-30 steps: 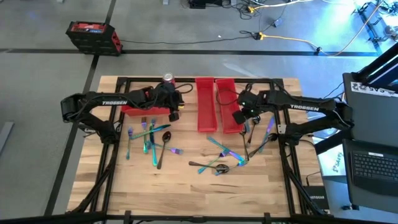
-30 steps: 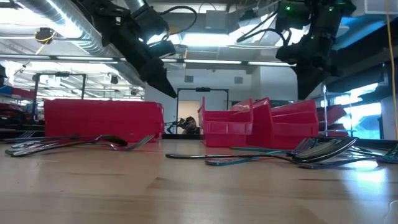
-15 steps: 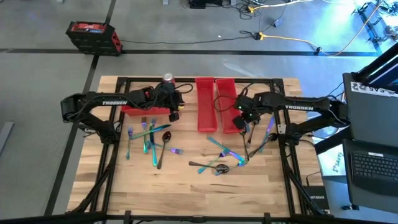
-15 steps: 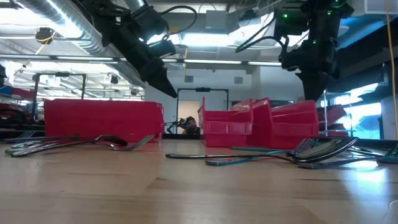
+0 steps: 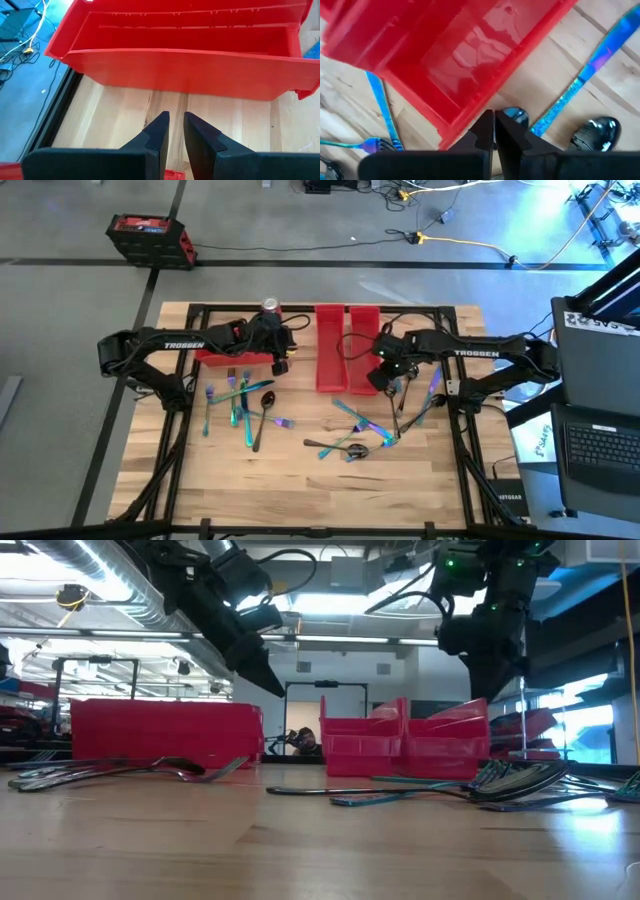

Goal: Sort silverware
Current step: Adjust the red bins, then put the black spoon into the middle red bin

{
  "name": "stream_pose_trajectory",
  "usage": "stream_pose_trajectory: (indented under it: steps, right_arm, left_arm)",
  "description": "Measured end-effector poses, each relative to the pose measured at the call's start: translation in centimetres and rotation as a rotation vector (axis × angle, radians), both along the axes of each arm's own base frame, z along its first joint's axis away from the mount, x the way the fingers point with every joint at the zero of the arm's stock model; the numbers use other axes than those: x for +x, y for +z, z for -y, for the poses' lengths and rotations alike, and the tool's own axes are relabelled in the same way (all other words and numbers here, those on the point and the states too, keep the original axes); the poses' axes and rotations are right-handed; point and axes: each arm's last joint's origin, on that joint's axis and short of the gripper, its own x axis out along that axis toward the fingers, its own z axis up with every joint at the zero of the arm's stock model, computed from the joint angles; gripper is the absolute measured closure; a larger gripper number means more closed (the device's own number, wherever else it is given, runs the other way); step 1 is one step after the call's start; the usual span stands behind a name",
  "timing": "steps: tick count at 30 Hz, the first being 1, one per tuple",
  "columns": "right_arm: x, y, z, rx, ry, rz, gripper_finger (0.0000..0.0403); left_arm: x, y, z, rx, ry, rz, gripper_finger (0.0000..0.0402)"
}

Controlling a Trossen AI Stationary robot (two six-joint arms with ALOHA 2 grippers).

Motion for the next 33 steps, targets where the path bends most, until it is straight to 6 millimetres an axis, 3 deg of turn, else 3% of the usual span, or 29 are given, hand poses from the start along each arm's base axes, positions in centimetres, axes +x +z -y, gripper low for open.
stream_pose_trajectory:
  steps: [3, 8, 11, 15, 21, 25, 30, 33]
  right_arm:
    - [-0.9, 0.5, -0.2, -0.001, 0.016, -0.068, 0.0402]
    - [-2.0, 3.4, -1.6, -0.07, 0.002, -0.082, 0.0393]
    - [-2.3, 5.4, -3.4, -0.111, -0.055, 0.009, 0.0378]
    - [-1.9, 6.3, -6.7, -0.133, -0.052, 0.149, 0.0342]
    - [-1.7, 5.9, -10.4, -0.27, -0.146, 0.238, 0.0268]
    - [-1.6, 5.6, -13.0, -0.364, -0.138, 0.332, 0.0232]
    - [-2.1, 3.8, -15.7, -0.359, -0.09, 0.368, 0.0228]
    - [-2.5, 2.1, -17.7, -0.284, -0.09, 0.458, 0.0238]
  left_arm:
    - [0.0, 0.0, 0.1, 0.016, -0.031, -0.008, 0.0357]
    - [0.7, 0.1, 1.7, 0.029, -0.258, 0.004, 0.0357]
    - [1.2, 0.5, 3.9, 0.126, -0.489, 0.008, 0.0358]
    - [2.3, 1.4, 7.2, 0.24, -0.701, 0.094, 0.037]
    - [3.0, 1.7, 10.0, 0.25, -0.776, 0.151, 0.0384]
    - [3.1, 1.8, 12.2, 0.349, -0.874, 0.164, 0.0397]
    - [3.6, 2.8, 14.8, 0.293, -0.833, 0.289, 0.0401]
    - [4.0, 2.3, 16.1, 0.201, -0.762, 0.3, 0.0401]
